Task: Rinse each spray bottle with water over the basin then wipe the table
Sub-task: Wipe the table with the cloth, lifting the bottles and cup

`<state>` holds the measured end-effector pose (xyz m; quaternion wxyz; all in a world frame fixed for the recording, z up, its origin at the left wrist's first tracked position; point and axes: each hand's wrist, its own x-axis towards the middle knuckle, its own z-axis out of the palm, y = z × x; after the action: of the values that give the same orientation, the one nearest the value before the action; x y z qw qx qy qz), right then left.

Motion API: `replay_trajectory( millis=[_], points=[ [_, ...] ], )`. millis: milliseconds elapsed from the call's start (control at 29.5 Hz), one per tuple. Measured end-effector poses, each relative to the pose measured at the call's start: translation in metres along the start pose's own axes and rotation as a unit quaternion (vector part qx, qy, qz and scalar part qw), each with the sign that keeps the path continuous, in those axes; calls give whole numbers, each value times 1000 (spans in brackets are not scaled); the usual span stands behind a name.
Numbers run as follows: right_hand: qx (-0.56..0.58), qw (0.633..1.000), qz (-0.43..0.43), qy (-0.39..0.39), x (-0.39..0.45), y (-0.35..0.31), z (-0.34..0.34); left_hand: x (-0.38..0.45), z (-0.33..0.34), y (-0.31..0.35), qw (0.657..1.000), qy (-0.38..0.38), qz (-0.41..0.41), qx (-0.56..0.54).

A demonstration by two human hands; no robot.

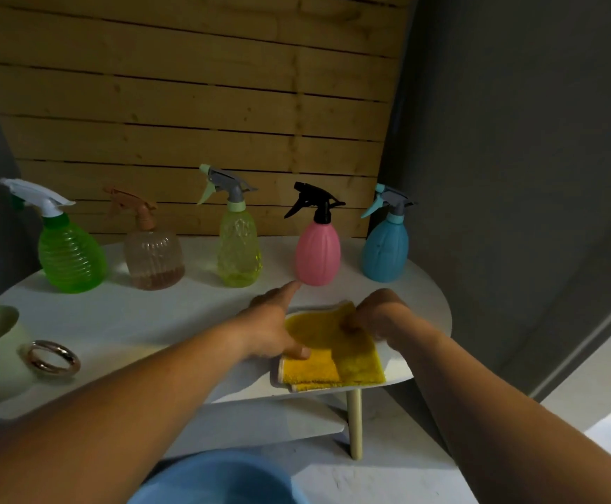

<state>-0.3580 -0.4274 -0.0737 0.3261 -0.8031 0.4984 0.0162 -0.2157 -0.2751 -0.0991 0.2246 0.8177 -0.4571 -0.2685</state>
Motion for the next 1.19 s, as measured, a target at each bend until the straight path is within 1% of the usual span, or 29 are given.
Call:
replay_trajectory(
  millis=[68,169,203,271,373,441,508,542,576,644,712,746,813,881,915,983,1017,1051,1118,1186],
  points=[
    [-1,997,-76,-9,-6,-12,-5,1,-12,4,999,9,48,-6],
    [66,977,-197,-47,-29,-34,-16,1,-41,22,994,27,88,-58],
    [67,970,-229,-42,-36,-44,-18,3,-53,25,991,22,107,-75],
    [61,959,-278,-1,-45,-58,-23,2,-74,31,989,21,134,-58],
    [99,944,-311,51,-47,-72,-29,-8,-101,39,990,56,123,-28],
    [115,944,-307,26,-44,-76,-32,-18,-117,40,988,88,121,-45],
    [64,956,-285,-28,-41,-73,-35,-25,-127,38,983,118,115,-83],
    [24,958,-281,-41,-39,-73,-34,-30,-132,34,979,134,106,-109],
    [-7,959,-282,-34,-39,-72,-34,-32,-136,30,975,144,101,-136],
    [-24,951,-307,30,-39,-79,-35,-43,-145,20,969,163,97,-160],
    [-40,934,-341,98,-39,-84,-39,-50,-149,12,968,181,107,-137],
    [-62,923,-363,114,-41,-87,-39,-55,-150,7,967,194,112,-119],
    [-113,893,-417,128,-43,-88,-42,-58,-150,-1,965,212,124,-95],
    [-148,853,-477,151,-45,-85,-40,-60,-148,-13,963,224,136,-65],
    [-152,835,-502,167,-46,-82,-39,-61,-144,-19,960,236,141,-45],
    [-146,813,-532,185,-50,-73,-34,-65,-128,-30,952,258,165,-17],
    [-141,808,-544,176,-52,-65,-29,-71,-117,-35,949,252,190,-9],
    [-136,805,-557,151,-55,-55,-21,-77,-103,-44,947,235,218,3],
    [-160,796,-579,79,-60,-31,1,-93,-73,-66,949,183,256,24],
    [-211,791,-573,17,-63,-7,26,-108,-45,-90,957,126,259,31]
  ],
)
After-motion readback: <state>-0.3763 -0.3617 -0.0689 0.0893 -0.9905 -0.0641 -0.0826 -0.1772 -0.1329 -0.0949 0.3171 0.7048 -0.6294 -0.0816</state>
